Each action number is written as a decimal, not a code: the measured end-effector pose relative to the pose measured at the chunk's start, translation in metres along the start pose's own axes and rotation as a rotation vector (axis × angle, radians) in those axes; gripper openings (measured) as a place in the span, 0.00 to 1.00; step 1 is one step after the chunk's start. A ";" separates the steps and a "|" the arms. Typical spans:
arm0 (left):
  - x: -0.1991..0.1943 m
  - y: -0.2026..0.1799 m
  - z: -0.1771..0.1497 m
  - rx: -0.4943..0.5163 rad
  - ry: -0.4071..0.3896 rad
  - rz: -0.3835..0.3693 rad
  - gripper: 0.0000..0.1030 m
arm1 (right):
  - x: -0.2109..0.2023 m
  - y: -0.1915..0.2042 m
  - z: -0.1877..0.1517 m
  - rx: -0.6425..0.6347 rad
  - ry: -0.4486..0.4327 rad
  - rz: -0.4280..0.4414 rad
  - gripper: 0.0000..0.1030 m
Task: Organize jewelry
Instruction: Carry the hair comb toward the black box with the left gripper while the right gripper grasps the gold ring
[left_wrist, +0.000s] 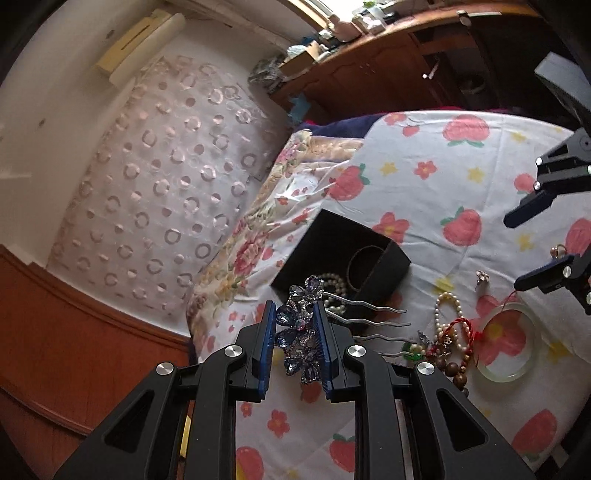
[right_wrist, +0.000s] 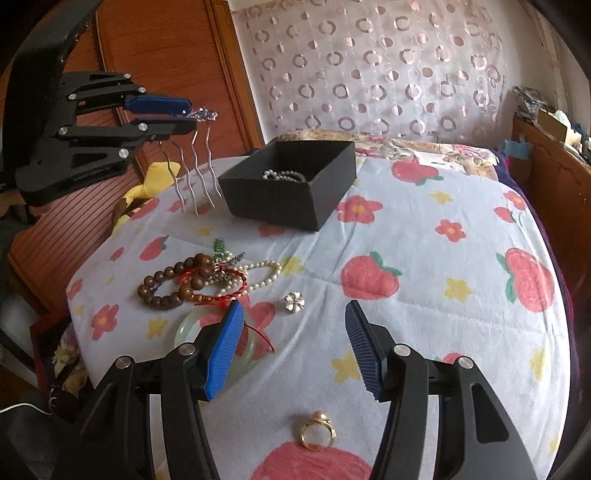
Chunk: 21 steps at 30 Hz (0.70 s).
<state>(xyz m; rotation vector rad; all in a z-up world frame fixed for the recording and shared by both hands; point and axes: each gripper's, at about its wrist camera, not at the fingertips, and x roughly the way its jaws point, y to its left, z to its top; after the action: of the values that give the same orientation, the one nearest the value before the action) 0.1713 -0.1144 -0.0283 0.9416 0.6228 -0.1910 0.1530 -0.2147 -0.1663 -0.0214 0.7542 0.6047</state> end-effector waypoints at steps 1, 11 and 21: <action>-0.001 0.003 -0.001 -0.012 -0.001 -0.004 0.19 | 0.000 0.001 0.001 -0.003 0.001 0.004 0.58; -0.004 0.039 -0.032 -0.236 -0.027 -0.073 0.19 | -0.016 0.009 -0.014 -0.077 0.064 -0.091 0.58; 0.000 0.039 -0.048 -0.324 -0.046 -0.124 0.19 | -0.016 0.009 -0.053 -0.099 0.148 -0.157 0.43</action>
<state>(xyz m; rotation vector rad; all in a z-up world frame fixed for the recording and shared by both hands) 0.1681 -0.0531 -0.0215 0.5853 0.6475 -0.2146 0.1056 -0.2273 -0.1935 -0.2165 0.8570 0.4939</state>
